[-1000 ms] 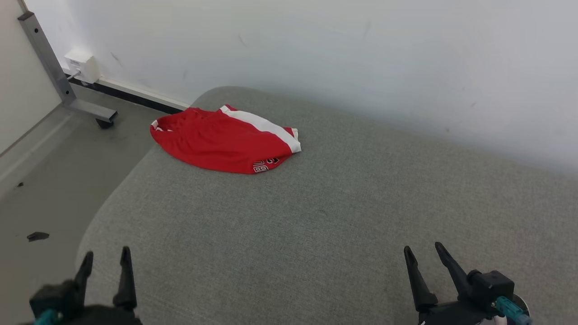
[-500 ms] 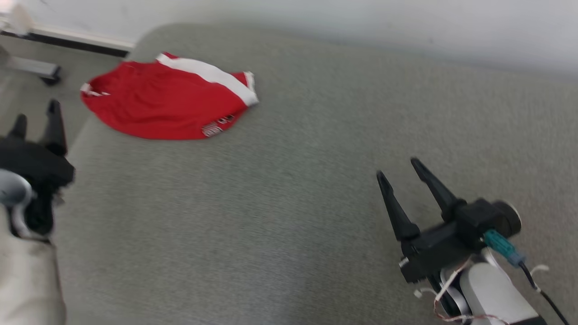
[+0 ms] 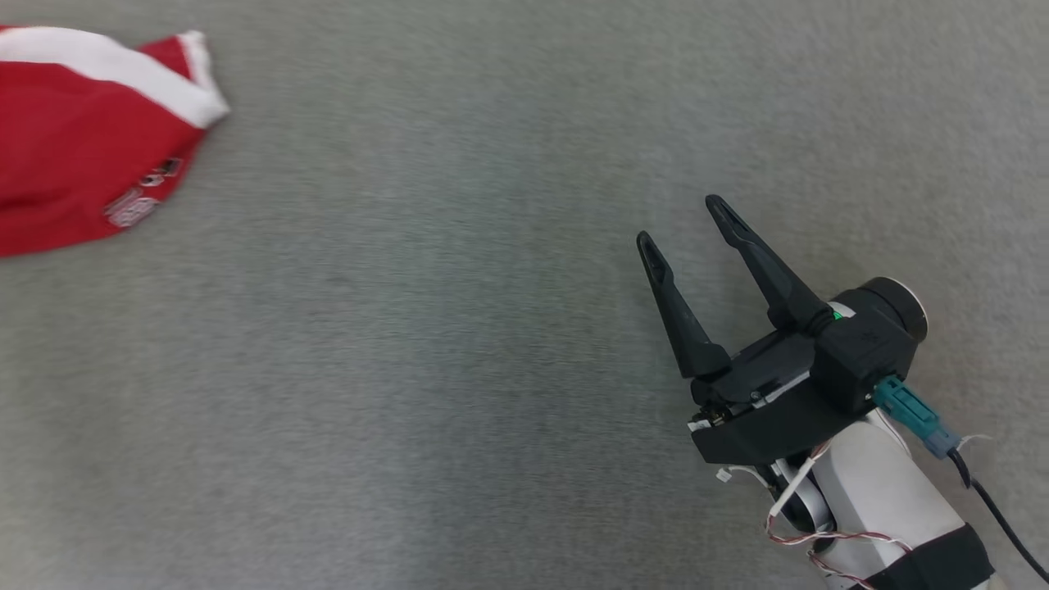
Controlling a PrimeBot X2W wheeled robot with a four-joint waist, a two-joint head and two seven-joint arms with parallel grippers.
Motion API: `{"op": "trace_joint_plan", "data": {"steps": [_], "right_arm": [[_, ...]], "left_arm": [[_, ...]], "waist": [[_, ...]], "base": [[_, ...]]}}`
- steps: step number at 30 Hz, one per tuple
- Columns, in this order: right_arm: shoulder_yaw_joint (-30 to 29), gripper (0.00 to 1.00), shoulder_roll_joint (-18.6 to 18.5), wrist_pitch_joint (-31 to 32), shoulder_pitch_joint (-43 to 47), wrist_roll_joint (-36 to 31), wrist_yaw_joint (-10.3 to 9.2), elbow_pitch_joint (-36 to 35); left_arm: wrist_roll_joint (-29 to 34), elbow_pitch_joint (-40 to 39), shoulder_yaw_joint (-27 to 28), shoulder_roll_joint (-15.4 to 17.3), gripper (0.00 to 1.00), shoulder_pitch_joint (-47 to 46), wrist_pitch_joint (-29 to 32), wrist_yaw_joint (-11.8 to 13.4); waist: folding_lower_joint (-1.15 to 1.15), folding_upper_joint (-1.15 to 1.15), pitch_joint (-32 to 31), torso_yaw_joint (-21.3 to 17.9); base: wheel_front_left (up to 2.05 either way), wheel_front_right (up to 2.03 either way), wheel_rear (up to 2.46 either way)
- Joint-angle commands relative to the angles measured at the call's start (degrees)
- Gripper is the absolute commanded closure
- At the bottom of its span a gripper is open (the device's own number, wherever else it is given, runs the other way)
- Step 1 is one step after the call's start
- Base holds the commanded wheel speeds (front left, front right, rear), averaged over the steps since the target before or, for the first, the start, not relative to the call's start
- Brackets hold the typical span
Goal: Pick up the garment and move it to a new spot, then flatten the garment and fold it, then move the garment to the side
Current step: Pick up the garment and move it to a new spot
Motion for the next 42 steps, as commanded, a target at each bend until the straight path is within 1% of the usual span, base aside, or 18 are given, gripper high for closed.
{"op": "trace_joint_plan", "data": {"steps": [1,4,6,11,15,16,17,18,21,23,28,29,32,34,37,39,42], "right_arm": [[-0.01,0.0,0.47,-0.45,-1.07,-0.43,-0.14,-0.41],[0.06,0.0,1.19,-1.03,-1.4,-0.53,-0.14,-0.71],[0.12,0.0,1.56,-1.42,-1.34,-0.53,-0.14,-0.77],[0.19,0.0,2.03,-1.89,-0.72,-0.43,-0.14,-0.32],[-0.47,0.0,2.09,-2.1,0.14,-0.54,-0.14,-0.17],[-0.61,0.0,2.08,-2.16,0.4,-0.54,-0.14,-0.1],[-0.73,0.0,2.03,-2.21,0.67,-0.53,-0.14,0.0],[-0.89,0.0,2.01,-2.24,0.87,-0.53,-0.14,0.22],[-1.19,0.0,2.41,-2.36,1.4,-0.55,-0.14,0.66],[-1.51,0.0,2.44,-2.42,2.07,-0.43,-0.15,1.03],[-2.93,0.0,2.72,-2.38,4.1,0.11,-0.14,2.32],[-2.93,0.0,2.72,-2.38,4.1,0.11,-0.14,2.32],[-3.69,0.0,2.92,-2.38,5.83,0.47,-0.14,2.96],[-4.09,0.0,3.0,-2.4,7.01,0.55,-0.14,3.5],[-4.81,0.0,3.23,-2.32,8.98,0.72,-0.14,4.19],[-5.04,0.0,3.65,-2.33,10.34,0.92,-0.14,4.52],[-5.1,0.0,3.97,-2.31,11.86,1.14,-0.14,4.85]], "left_arm": [[0.1,-0.49,0.46,0.61,0.0,-0.11,0.71,0.92],[0.24,-1.79,1.35,2.23,0.0,0.94,4.07,3.49],[0.47,-2.79,2.07,2.46,0.0,1.6,4.43,5.09],[0.4,-3.28,3.08,1.09,0.0,4.63,6.27,8.2],[1.29,-2.15,1.52,-0.27,0.0,8.43,9.96,9.32],[1.54,-1.99,0.88,-0.44,0.16,9.44,11.08,9.25],[1.74,-2.15,0.53,-0.55,0.66,10.09,11.46,9.12],[1.67,-2.5,0.43,-0.61,1.0,10.44,11.09,8.61],[0.94,-3.89,0.85,0.2,1.0,10.88,9.32,6.68],[0.61,-4.31,0.59,0.85,1.0,10.75,8.14,4.85],[0.13,-5.71,-0.44,3.93,1.0,7.34,3.22,-1.47],[0.13,-5.71,-0.44,3.93,1.0,7.34,3.22,-1.47],[-0.57,-6.45,-2.22,4.26,1.0,5.47,1.62,-5.38],[-1.53,-6.86,-3.39,3.41,1.0,4.21,1.05,-7.52],[-1.96,-7.73,-5.37,2.47,1.0,2.87,1.18,-10.07],[-1.91,-9.46,-7.36,1.17,1.0,1.87,1.98,-10.88],[-3.37,-13.16,-9.83,-2.44,1.0,1.72,3.78,-10.96]], "waist": [[-0.03,-0.02,8.61,-9.06],[-0.03,-0.02,9.51,-11.06],[-0.03,-0.02,9.76,-12.06],[-0.03,-0.02,9.26,-14.22],[-0.03,-0.02,7.98,-15.14],[-0.03,-0.02,7.58,-15.22],[-0.03,-0.02,7.12,-15.27],[-0.03,-0.02,6.54,-15.28],[-0.03,-0.02,4.44,-14.97],[-0.03,-0.02,2.5,-14.38],[-0.03,-0.02,-3.69,-12.59],[-0.03,-0.02,-3.69,-12.59],[-0.03,-0.02,-7.73,-11.79],[-0.03,-0.02,-10.88,-11.58],[-0.03,-0.02,-15.33,-11.66],[-0.03,-0.02,-18.21,-11.95],[-0.03,-0.02,-21.66,-12.71]], "base": [[0.0,0.0,0.0],[0.0,0.0,0.0],[0.0,0.0,0.0],[0.0,0.0,0.0],[0.0,0.0,0.0],[0.0,0.0,0.0],[0.0,0.0,0.0],[0.0,0.0,0.0],[0.0,0.0,0.0],[0.0,0.0,0.0],[0.0,0.0,0.0],[0.0,0.0,0.0],[0.0,0.0,0.0],[0.0,0.0,0.0],[0.0,0.0,0.0],[0.0,0.0,0.0],[0.0,0.0,0.0]]}}
